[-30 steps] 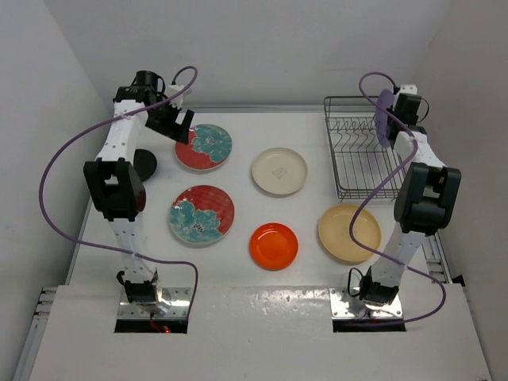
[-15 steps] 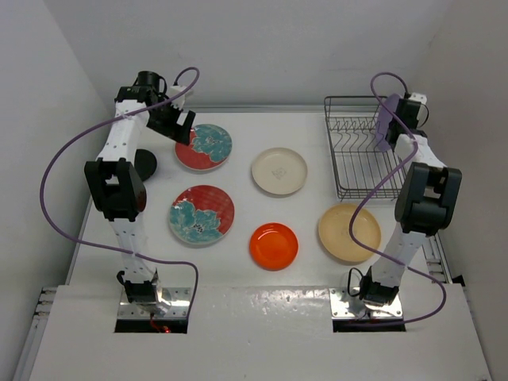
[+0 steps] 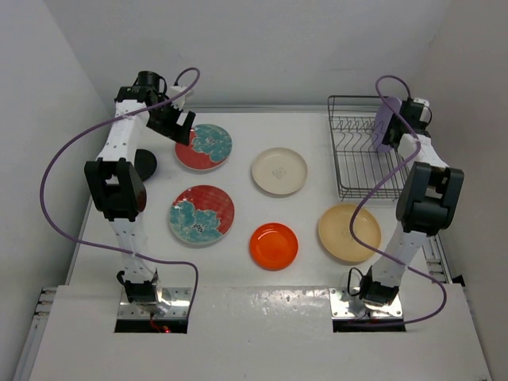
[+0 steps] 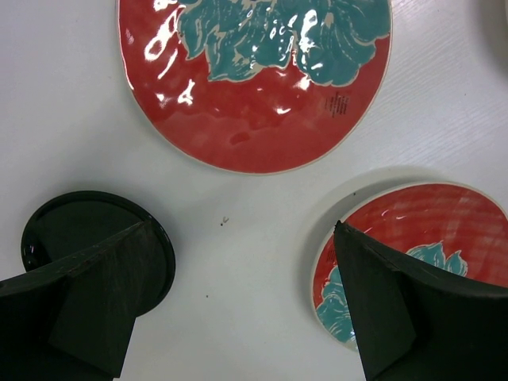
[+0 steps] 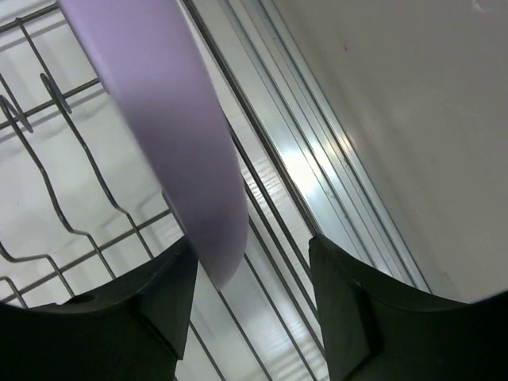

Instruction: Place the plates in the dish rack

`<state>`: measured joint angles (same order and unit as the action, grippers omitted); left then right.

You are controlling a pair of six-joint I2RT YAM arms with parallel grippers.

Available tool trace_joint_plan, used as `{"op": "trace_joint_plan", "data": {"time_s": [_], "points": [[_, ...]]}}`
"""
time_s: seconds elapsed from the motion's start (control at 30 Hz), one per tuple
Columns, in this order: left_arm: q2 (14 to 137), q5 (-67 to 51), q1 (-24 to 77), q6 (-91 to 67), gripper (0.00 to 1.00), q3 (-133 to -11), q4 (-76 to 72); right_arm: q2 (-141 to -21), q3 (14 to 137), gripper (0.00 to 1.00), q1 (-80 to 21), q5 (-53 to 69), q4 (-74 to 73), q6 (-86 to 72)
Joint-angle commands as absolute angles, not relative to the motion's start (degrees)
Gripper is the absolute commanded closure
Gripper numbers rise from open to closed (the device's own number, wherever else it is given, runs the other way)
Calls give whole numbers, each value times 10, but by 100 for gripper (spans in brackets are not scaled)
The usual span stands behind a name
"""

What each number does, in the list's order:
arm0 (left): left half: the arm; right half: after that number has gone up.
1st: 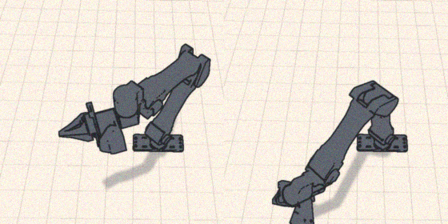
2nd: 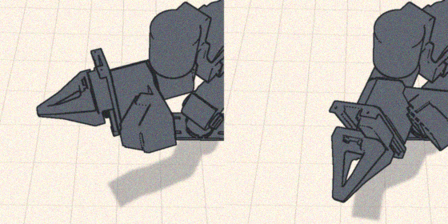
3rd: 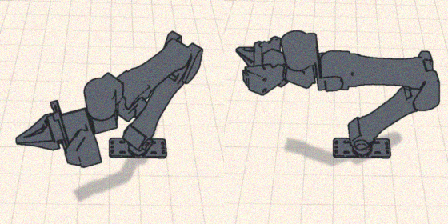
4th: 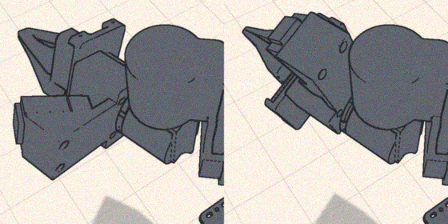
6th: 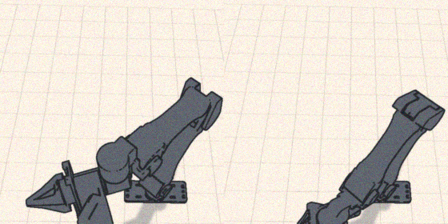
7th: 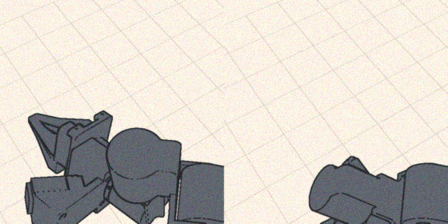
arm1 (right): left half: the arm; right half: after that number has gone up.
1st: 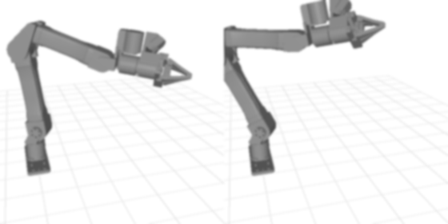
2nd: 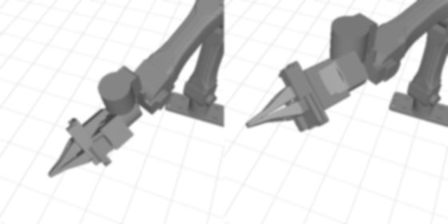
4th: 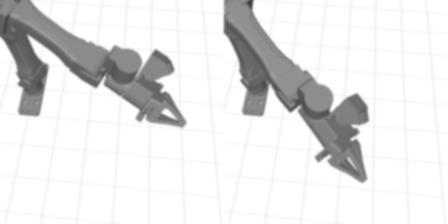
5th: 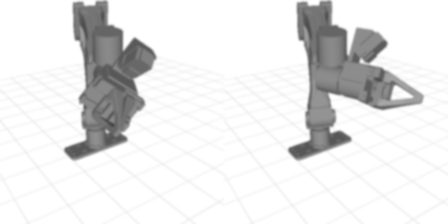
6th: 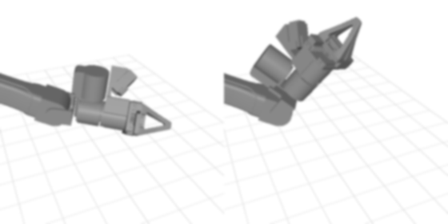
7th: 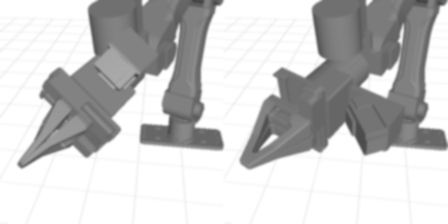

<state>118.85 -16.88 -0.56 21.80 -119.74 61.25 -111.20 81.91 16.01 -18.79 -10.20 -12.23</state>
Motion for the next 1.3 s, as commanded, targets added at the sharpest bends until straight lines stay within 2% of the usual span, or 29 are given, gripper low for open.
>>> {"op": "trace_joint_plan", "data": {"time_s": [0.0,0.2,0.23,0.27,0.37,0.5,0.57,0.7,0.83,1.03,1.27], "points": [[1179,-170,-1,221,0,-1208,616,-1054,817,42,165,-178,-97,-119],[1173,-170,-1,226,0,-1208,621,-1013,817,31,174,-178,-120,-146],[1168,-170,-1,226,0,-1208,621,-998,815,27,173,-173,-121,-147],[1168,-170,-1,226,0,-1202,621,-980,812,18,174,-166,-124,-152],[1163,-170,4,231,0,-1195,621,-921,787,7,170,-156,-127,-184],[1150,-164,20,253,0,-1166,634,-825,720,1,171,-132,-127,-254],[1140,-154,37,272,0,-1145,635,-755,657,1,174,-127,-141,-320],[1122,-147,56,287,10,-1091,635,-669,542,2,223,-36,-194,-437],[1103,-142,75,274,10,-1062,629,-614,471,4,237,-30,-282,-454],[1063,-142,93,263,10,-1028,619,-526,314,6,258,-21,-333,-489],[1006,-142,86,274,10,-989,608,-522,241,9,259,-96,-333,-481]]}}
